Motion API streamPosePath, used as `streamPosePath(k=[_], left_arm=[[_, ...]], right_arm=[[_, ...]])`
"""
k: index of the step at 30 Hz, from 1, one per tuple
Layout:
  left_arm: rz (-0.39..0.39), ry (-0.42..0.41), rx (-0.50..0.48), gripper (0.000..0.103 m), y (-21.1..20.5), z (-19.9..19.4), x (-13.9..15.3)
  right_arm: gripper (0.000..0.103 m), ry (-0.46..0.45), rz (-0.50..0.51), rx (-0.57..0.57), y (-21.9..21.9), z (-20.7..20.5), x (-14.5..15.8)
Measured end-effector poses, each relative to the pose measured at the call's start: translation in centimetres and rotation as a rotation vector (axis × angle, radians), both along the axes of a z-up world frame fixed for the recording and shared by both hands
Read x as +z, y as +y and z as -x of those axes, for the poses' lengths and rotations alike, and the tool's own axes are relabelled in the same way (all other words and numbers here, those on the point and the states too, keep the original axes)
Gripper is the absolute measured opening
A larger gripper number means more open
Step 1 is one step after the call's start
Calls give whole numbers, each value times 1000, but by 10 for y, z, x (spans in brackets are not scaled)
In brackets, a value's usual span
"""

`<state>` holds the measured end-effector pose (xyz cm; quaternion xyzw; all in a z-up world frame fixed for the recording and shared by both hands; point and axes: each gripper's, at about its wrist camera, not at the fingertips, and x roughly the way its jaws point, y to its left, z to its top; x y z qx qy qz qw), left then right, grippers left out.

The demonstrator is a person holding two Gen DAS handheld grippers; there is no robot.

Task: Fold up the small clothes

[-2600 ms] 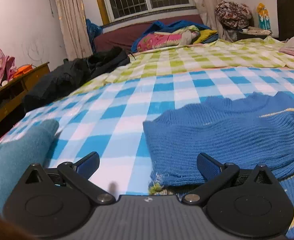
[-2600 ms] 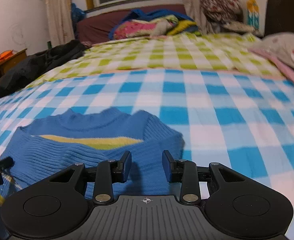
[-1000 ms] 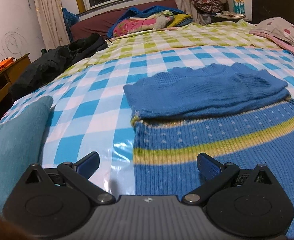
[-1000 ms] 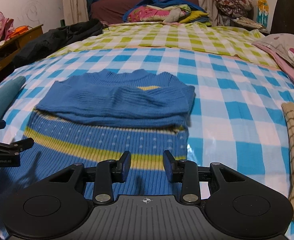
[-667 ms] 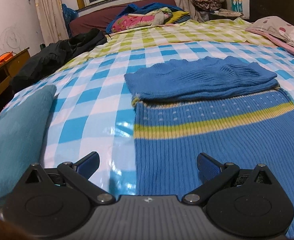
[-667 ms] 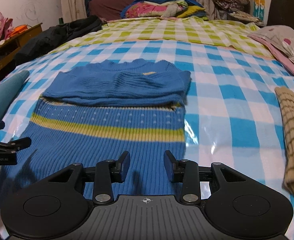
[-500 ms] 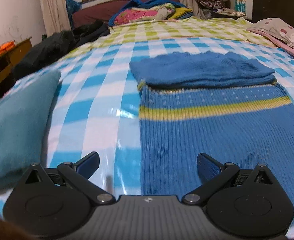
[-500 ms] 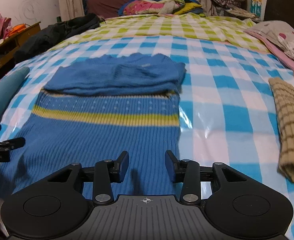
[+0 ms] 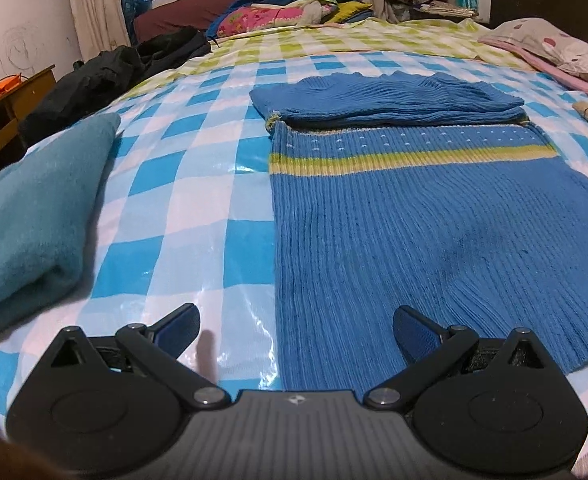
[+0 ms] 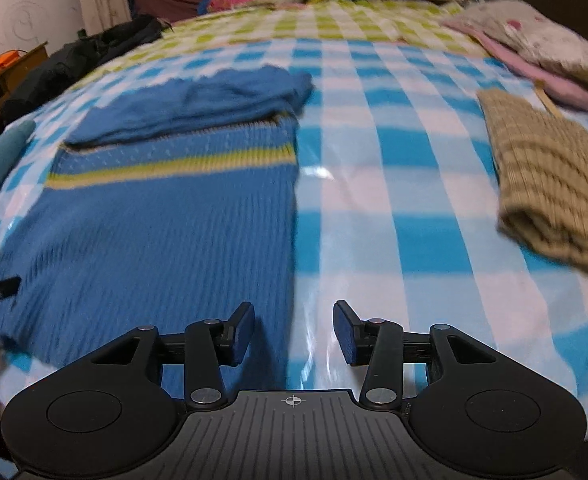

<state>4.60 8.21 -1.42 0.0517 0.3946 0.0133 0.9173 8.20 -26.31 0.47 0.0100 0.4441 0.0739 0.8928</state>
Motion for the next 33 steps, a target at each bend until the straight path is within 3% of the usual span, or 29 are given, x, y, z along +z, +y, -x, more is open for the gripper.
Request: streamPosePath(k=[10, 15, 16, 22, 33], left_arm=[[36, 27, 38, 102, 12, 6, -2], [69, 36, 25, 90, 11, 4, -1], [71, 35, 12, 83, 10, 3, 0], [66, 25, -49, 61, 0, 6, 4], [108, 4, -79, 55, -3, 5, 3]], right_arm=[[43, 25, -63, 21, -1, 2, -8], [45, 19, -130, 42, -5, -4, -9], [45, 19, -147, 46, -6, -5, -9], [42, 11, -225, 44, -16, -2, -11], [38, 23, -279, 58, -20, 0, -15]])
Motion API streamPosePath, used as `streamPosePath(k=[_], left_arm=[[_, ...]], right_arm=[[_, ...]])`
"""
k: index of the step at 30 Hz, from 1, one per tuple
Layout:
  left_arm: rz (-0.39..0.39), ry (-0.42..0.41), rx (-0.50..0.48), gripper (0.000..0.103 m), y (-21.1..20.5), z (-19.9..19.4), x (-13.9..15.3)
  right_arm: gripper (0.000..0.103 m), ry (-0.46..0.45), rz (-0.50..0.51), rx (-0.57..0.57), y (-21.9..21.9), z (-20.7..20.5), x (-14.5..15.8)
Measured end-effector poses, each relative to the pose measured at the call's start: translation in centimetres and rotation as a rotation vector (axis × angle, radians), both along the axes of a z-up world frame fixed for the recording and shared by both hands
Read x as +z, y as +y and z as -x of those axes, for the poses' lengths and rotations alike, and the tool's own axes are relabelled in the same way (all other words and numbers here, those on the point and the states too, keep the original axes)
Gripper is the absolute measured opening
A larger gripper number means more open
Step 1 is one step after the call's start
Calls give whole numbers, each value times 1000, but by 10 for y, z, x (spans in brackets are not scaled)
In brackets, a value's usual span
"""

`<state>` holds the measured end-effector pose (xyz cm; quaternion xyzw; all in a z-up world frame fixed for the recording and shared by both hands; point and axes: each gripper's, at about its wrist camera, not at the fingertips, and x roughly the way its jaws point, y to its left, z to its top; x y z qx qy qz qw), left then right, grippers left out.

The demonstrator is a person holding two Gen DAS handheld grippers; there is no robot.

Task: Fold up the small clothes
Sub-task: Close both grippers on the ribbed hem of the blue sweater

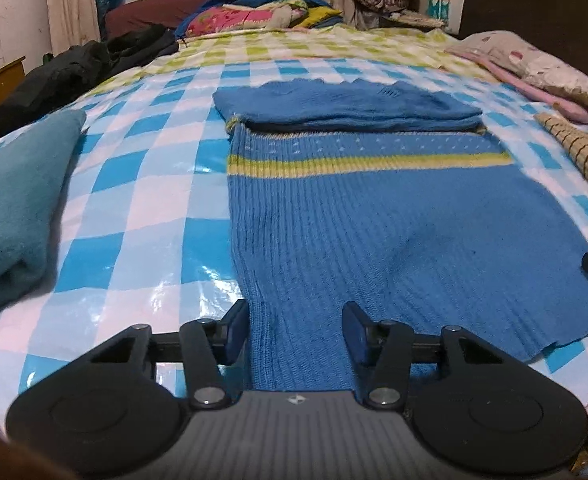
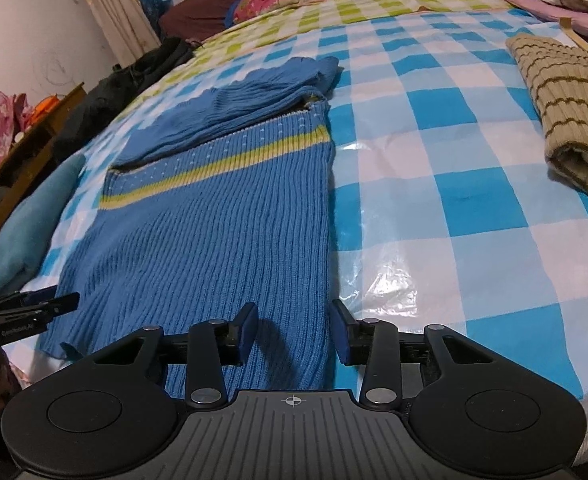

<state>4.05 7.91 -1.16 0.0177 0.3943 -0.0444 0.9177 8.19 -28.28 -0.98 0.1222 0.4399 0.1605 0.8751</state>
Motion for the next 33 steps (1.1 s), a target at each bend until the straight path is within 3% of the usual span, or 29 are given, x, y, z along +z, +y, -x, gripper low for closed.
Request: streamPosePath(k=[8, 11, 13, 15, 27, 33], left_arm=[[-9, -1, 12, 60, 0, -7, -2], [27, -1, 16, 58, 3, -9, 0], [56, -5, 13, 51, 5, -8, 2], [60, -6, 12, 43, 5, -6, 3], [83, 18, 11, 40, 4, -19, 2], [122, 7, 2, 27, 5, -14, 7]], right_arm=[[34, 18, -77, 2, -7, -7, -7], [36, 18, -90, -13, -6, -9, -7], [29, 13, -86, -3, -3, -8, -5], [13, 34, -123, 11, -3, -7, -5], [13, 51, -229, 5, -5, -22, -17], [10, 22, -288, -29, -11, -9, -10]])
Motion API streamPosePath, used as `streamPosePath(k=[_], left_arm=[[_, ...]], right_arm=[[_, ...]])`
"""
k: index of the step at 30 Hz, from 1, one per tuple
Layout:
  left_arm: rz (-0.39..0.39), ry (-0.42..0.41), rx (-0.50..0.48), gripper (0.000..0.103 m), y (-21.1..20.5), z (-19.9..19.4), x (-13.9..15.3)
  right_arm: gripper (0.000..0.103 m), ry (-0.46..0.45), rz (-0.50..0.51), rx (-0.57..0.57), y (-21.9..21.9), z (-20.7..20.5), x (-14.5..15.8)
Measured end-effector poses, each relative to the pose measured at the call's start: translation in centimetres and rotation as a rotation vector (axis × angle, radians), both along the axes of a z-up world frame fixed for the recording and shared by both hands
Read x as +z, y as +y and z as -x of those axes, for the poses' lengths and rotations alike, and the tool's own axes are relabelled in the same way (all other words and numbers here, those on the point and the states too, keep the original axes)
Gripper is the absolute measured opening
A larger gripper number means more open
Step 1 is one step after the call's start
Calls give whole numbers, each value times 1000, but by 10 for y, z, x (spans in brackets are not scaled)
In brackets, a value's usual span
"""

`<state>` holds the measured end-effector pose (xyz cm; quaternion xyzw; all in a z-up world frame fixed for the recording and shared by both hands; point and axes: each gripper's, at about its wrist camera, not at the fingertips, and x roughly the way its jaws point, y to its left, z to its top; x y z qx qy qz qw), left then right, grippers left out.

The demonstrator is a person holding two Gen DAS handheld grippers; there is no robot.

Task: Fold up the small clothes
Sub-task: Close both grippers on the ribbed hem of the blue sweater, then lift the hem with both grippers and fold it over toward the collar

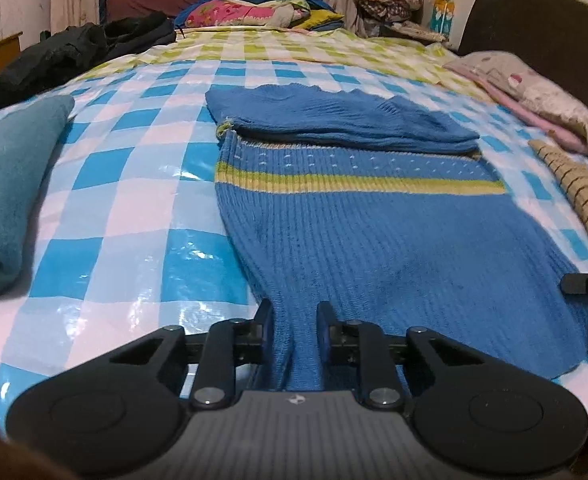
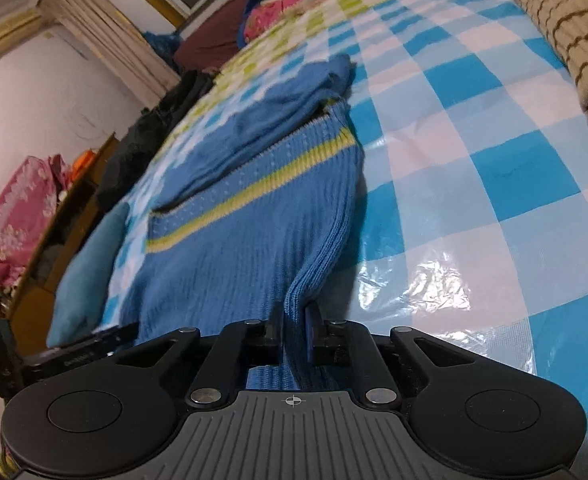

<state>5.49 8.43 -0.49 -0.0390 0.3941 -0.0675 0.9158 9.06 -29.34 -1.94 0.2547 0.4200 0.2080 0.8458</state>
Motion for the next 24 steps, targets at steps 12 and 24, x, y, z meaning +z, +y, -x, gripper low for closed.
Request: streamPosePath(k=[12, 24], left_arm=[[-36, 8, 28, 29, 3, 7, -5], [22, 33, 13, 16, 8, 9, -2]], right_arm=[[14, 14, 68, -27, 0, 0, -4], [11, 36, 8, 35, 7, 2, -8]])
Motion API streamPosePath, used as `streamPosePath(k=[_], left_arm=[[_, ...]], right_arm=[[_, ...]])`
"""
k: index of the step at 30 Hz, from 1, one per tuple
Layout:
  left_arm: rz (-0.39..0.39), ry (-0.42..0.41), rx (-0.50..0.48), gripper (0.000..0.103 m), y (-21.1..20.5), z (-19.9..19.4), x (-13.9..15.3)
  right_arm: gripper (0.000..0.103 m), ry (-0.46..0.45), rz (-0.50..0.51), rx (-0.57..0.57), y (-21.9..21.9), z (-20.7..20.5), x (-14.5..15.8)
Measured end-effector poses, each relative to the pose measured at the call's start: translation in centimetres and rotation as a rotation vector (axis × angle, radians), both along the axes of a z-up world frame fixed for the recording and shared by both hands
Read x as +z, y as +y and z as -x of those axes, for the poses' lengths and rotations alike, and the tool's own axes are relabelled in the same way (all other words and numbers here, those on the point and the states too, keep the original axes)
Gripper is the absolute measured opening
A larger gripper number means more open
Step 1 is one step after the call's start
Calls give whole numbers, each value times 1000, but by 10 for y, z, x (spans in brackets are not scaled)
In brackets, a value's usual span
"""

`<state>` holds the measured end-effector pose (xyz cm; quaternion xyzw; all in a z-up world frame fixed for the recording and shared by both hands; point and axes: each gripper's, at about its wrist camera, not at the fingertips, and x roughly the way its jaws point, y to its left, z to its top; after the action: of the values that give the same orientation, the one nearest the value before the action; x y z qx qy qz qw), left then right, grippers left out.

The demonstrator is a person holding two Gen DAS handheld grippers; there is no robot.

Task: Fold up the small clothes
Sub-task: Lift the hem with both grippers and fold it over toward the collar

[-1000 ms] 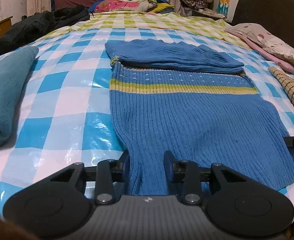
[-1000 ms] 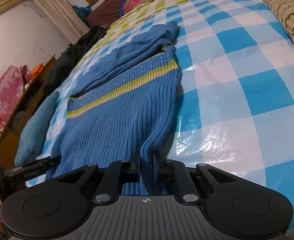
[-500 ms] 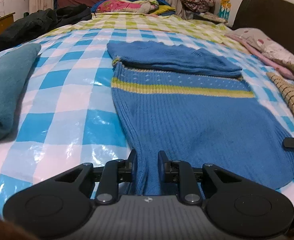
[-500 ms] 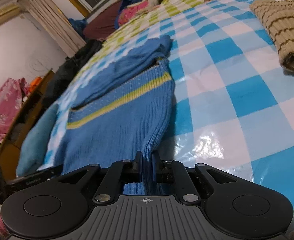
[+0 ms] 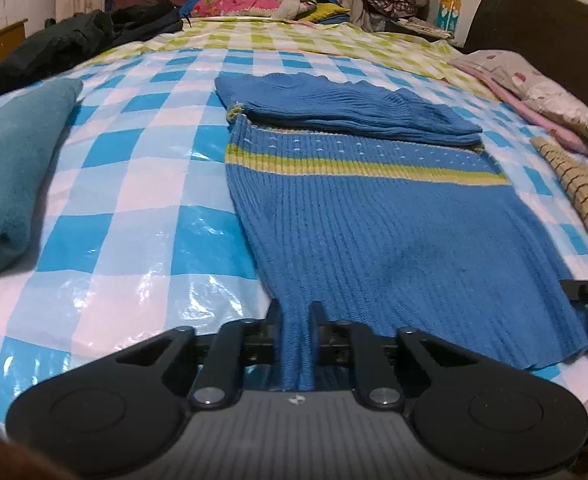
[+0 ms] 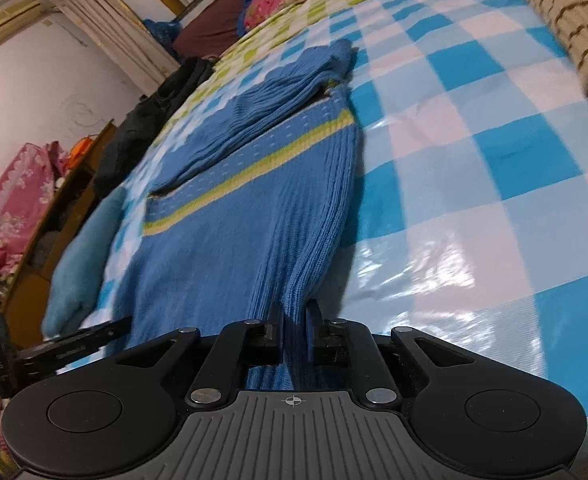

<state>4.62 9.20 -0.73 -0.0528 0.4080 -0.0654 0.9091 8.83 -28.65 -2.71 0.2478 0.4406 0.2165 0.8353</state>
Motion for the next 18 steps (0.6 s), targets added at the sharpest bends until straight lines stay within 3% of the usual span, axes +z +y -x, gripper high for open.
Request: streamPosePath(k=[5, 12, 18], left_arm=[[181, -38, 23, 13, 15, -9, 17], [349, -170, 29, 13, 24, -53, 57], [375, -285, 60, 13, 34, -114, 79]], right_arm=[[9, -32, -130, -18, 3, -5, 11], [9, -164, -376, -73, 2, -36, 50], [9, -236, -467, -136, 4, -96, 69]])
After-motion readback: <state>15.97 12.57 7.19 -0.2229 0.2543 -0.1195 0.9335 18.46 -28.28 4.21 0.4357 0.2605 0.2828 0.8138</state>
